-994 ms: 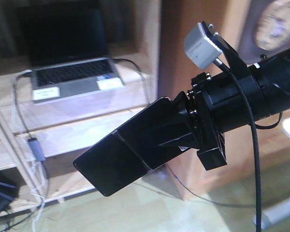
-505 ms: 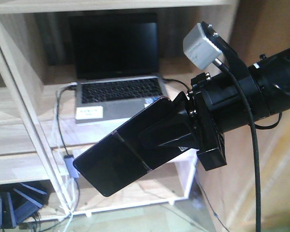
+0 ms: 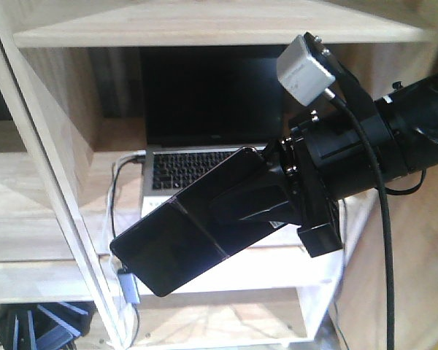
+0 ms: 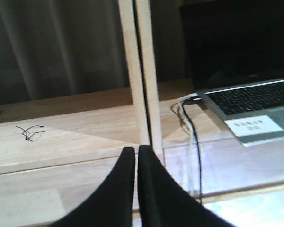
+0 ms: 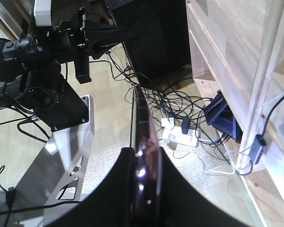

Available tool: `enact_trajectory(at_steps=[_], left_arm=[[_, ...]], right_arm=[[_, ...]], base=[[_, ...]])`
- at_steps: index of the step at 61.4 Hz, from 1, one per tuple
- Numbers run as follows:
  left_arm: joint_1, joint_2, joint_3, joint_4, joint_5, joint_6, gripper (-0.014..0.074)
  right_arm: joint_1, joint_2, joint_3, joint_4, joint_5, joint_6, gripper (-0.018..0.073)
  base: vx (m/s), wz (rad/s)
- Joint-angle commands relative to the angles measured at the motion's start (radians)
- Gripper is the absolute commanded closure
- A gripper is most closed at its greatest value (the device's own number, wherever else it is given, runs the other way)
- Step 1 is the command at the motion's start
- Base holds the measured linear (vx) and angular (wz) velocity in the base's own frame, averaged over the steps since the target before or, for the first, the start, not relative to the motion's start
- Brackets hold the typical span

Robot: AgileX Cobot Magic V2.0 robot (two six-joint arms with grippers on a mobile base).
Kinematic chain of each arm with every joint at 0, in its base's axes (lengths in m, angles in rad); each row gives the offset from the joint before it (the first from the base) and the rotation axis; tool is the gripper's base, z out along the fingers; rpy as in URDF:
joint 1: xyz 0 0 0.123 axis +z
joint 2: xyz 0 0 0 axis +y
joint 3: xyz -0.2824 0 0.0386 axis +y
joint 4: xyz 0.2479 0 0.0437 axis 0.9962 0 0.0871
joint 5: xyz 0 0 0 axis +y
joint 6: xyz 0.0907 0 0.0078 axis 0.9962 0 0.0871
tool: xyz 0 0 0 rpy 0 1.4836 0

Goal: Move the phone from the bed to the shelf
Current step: 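Bring the held phone up to the shelf above the laptop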

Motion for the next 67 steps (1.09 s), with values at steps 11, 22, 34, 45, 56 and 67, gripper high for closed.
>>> enact_trajectory(at_steps=[11, 22, 34, 45, 56, 67], left_arm=[[0.001, -0.006, -0.023, -0.009, -0.072, -0.006, 0.0595], [0.001, -0.006, -0.023, -0.009, -0.072, -0.006, 0.0595], [0.001, -0.006, -0.023, -0.009, -0.072, -0.006, 0.0595], [0.001, -0.006, -0.023, -0.009, -0.072, -0.006, 0.0595], [0.001, -0.006, -0.023, -0.009, -0.072, -0.006, 0.0595], [0.001, -0.006, -0.023, -0.009, -0.072, -0.006, 0.0595]], right_arm=[[-0.002, -0.033, -0.025, 0.076, 0.05, -0.001, 0.0562], [-0.002, -0.033, -0.025, 0.076, 0.05, -0.001, 0.0562], [-0.002, -0.033, -0.025, 0.076, 0.05, -0.001, 0.0562], [-0.002, -0.033, -0.025, 0.076, 0.05, -0.001, 0.0562], [-0.002, -0.033, -0.025, 0.076, 0.05, -0.001, 0.0562], [-0.002, -0.033, -0.025, 0.076, 0.05, -0.001, 0.0562]], base=[[0.2, 0.14], [0.18, 0.1], [0.15, 0.06], [0.13, 0.06], [0.11, 0.06], [0.08, 0.04]])
